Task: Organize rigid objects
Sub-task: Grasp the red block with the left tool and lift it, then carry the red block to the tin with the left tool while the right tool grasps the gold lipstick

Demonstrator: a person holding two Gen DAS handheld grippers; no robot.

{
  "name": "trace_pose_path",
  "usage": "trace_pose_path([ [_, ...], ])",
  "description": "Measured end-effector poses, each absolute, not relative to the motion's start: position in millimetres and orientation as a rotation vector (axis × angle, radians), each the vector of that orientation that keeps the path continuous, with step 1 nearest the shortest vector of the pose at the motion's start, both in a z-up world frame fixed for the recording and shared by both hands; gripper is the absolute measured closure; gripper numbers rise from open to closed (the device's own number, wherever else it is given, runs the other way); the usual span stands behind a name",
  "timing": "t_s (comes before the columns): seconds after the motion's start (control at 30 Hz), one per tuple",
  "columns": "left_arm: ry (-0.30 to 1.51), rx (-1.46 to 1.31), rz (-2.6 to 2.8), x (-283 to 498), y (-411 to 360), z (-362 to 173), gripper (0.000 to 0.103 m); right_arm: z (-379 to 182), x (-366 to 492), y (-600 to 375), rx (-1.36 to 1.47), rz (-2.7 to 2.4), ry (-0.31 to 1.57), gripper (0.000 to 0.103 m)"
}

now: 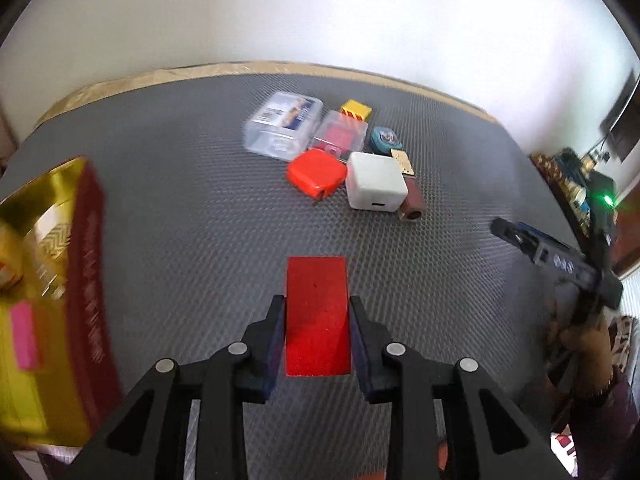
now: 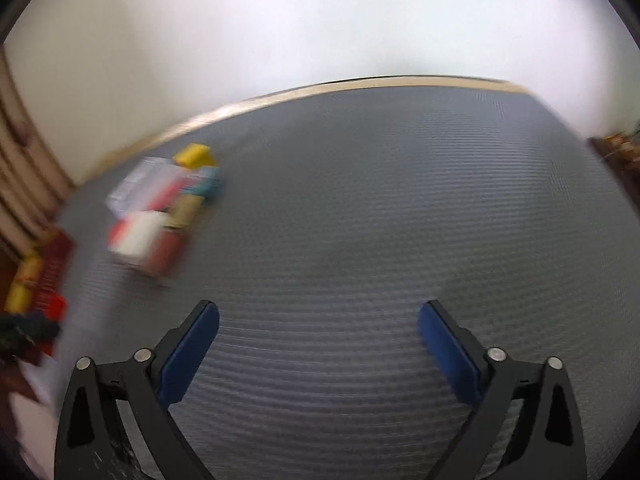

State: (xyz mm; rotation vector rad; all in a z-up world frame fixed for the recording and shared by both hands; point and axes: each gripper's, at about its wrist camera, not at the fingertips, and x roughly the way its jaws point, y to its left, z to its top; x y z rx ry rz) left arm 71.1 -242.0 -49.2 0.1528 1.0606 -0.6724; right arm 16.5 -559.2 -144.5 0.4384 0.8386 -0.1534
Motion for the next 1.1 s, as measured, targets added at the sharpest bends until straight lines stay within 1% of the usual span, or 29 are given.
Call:
trace_pose_path([
  [0.13,1.024,0.153,-0.644,55.4,-220.2,-40.4,0.073,-123.5,51.6,-535.8,0.497,-0.026,0.858,0.009],
  [0.17,1.023,0.151,-0.644,53.8,-216.8,-40.0,0.073,-121.7,59.5,-532.3,0.497,-0.017,0.867,0.018],
  [0.2,1.022,0.144,-0.642,53.3,-213.9,-39.5,0.073,-120.3,71.5,-527.8,0.491,-0.024,0.881,0.033],
  [0.27,1.032,0.138,-0.651,52.2,-207.2,-42.2,0.073,-122.2,91.1,-523.3,0.487,-0.034,0.913,0.050],
  [0.4,1.059,0.121,-0.668,52.5,-201.8,-47.6,0.073,-137.0,122.6,-525.6,0.583,-0.027,0.980,0.049],
  [0.57,1.053,0.128,-0.683,50.5,-200.0,-45.5,0.073,-137.1,146.1,-522.5,0.581,-0.072,1.003,0.049],
  [0.67,1.065,0.121,-0.688,50.2,-198.9,-45.1,0.073,-141.4,160.8,-519.8,0.547,-0.105,1.062,0.049],
  [0.83,1.071,0.122,-0.686,50.2,-198.7,-43.5,0.073,-140.0,160.3,-508.6,0.449,-0.130,1.121,0.051],
  [1.0,1.085,0.103,-0.698,49.6,-200.2,-44.3,0.073,-141.7,152.3,-482.0,0.244,-0.123,1.165,0.050],
  [1.1,1.092,0.124,-0.690,46.6,-202.9,-47.3,0.072,-142.5,153.7,-475.2,0.215,-0.118,1.166,0.049],
])
